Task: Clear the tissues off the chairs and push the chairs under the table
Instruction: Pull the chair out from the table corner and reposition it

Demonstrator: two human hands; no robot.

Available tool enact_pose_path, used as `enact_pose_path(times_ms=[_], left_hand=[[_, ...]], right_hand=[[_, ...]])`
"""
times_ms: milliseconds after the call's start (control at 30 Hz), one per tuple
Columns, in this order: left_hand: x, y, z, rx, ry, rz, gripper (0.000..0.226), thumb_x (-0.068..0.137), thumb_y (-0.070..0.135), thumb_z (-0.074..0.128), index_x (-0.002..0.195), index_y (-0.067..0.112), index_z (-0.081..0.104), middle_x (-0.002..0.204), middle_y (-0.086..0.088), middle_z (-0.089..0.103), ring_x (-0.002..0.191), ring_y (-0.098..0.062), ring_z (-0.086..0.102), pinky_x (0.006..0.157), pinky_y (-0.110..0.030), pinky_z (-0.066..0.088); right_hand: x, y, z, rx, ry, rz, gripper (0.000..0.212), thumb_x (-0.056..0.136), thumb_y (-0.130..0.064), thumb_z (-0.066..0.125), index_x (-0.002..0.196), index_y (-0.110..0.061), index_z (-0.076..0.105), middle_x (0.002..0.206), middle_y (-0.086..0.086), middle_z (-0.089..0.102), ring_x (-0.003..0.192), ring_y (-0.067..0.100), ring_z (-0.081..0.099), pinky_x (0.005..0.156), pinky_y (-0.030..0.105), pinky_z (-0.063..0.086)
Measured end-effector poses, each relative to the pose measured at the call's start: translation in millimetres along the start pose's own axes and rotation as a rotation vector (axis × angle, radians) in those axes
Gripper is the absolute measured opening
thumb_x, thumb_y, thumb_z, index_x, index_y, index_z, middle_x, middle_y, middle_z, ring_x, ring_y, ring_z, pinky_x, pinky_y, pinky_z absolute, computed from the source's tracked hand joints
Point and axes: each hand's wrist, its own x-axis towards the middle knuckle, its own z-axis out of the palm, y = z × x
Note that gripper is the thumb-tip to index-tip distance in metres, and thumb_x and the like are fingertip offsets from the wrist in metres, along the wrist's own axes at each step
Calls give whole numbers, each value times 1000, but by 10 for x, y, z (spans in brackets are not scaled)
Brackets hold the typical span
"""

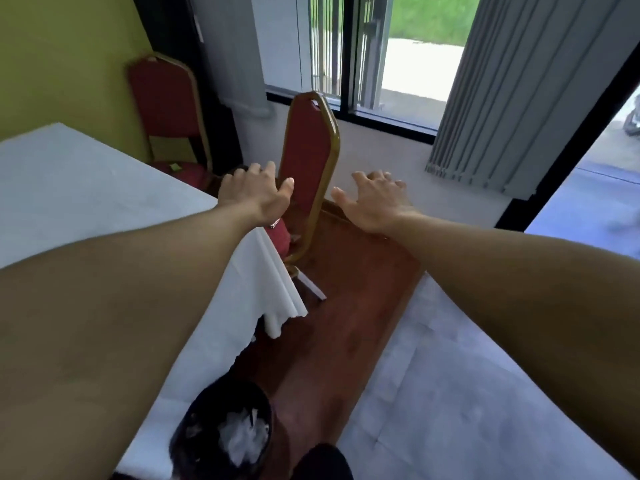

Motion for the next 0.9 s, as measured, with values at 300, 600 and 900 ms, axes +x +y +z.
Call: enact_pose_path(times_ms=[300,600,900], left_hand=[[1140,456,17,20,81,-27,68,99,58,25,153,18,32,149,-13,45,133,-35,43,105,-49,33],[2583,666,-209,-43,87,-124,69,100,57,24,154,16,29,153,-14,40,135,-36,42,109,-49,32],[3791,652,-202,-48,109,-199,69,100,58,23,156,16,25,154,-12,39,135,-34,42,109,-48,33]], right_hand=[[1172,361,-140,-8,61,-125,84,92,-77,22,149,-18,42,147,17,48,137,36,40,110,52,30],[2795,513,-396,21,65,-238,76,96,-72,27,151,-21,38,148,18,45,138,37,38,110,51,30],[4261,647,-297,37,78,-297,82,93,-77,22,149,-20,42,146,16,48,136,36,41,109,51,33]])
